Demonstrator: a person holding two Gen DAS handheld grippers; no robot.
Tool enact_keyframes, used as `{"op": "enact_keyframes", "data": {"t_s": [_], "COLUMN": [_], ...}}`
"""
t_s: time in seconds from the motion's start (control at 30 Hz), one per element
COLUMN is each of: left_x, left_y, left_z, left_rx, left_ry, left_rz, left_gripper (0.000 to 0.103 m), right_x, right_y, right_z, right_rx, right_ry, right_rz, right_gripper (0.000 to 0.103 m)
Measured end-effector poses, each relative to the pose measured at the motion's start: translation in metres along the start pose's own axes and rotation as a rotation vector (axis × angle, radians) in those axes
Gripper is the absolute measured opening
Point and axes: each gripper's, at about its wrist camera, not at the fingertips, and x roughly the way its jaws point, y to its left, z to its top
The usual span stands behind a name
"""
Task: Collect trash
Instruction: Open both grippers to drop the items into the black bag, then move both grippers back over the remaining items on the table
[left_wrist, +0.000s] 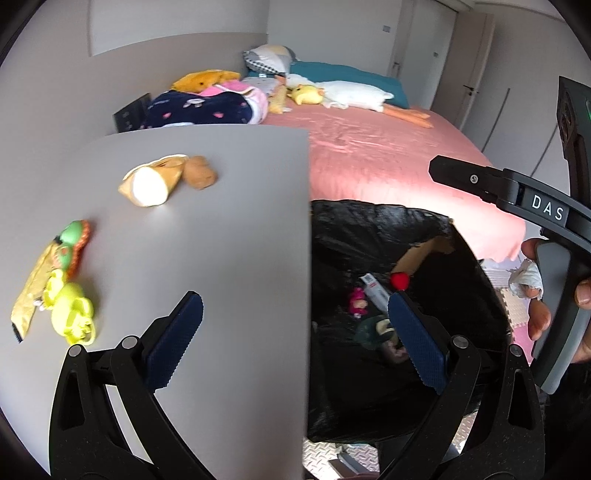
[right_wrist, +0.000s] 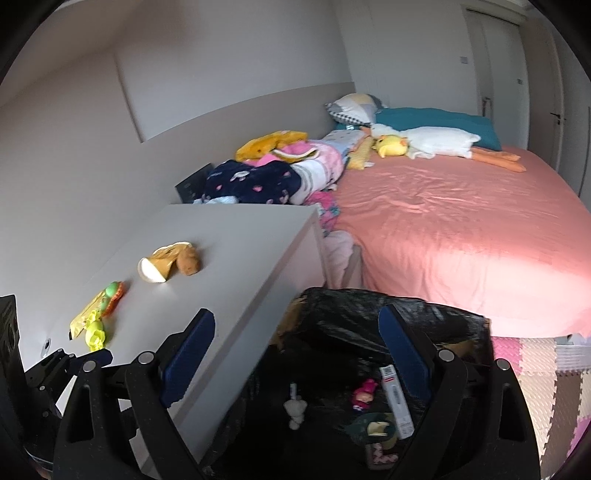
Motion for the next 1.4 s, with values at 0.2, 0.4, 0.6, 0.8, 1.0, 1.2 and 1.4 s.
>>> {"op": "enact_keyframes", "data": {"t_s": [0.2, 0.4, 0.6, 0.8, 1.0, 1.2, 1.4], "left_x": [-0.005, -0.011, -0.013, -0.009, -0.002, 0.002, 0.011], "left_y": [0.023, 0.05, 0.083, 0.112, 0.139, 0.163, 0.179], "left_z": [-0.006, -0.009, -0.014, -0.019, -0.022, -0.026, -0.029], "left_rx": [-0.031, -0.088, -0.175, -0.275, -0.364, -0.444, -0.495], "left_ry": [0.001, -0.015, -0.012, 0.007, 0.018, 0.03, 0.059], "left_rz": [0.05, 0.115, 0.178, 0.23, 0.303, 0.325, 0.338], "left_gripper": [0.097, 0.097, 0.097, 0.097, 0.097, 0.097, 0.094], "right_x": [0.013, 0.029, 0.044, 0.06, 0.075, 0.096, 0.122], "right_y": [0.022, 0.045, 0.059, 0.075, 0.095, 0.113, 0.123], "right_z": [0.0, 0.001, 0.001, 0.002, 0.004, 0.01, 0.019], "right_rx": [-0.032, -0.069, -0.086, -0.106, -0.162, -0.206, -0.214], "right_ry": [0.017, 0.038, 0.061, 0.084, 0.101, 0.117, 0.144], "right_rz": [0.038, 0.077, 0.1, 0.125, 0.14, 0.124, 0.115], "right_gripper": [0.09, 0.09, 0.09, 0.09, 0.09, 0.09, 0.09]}}
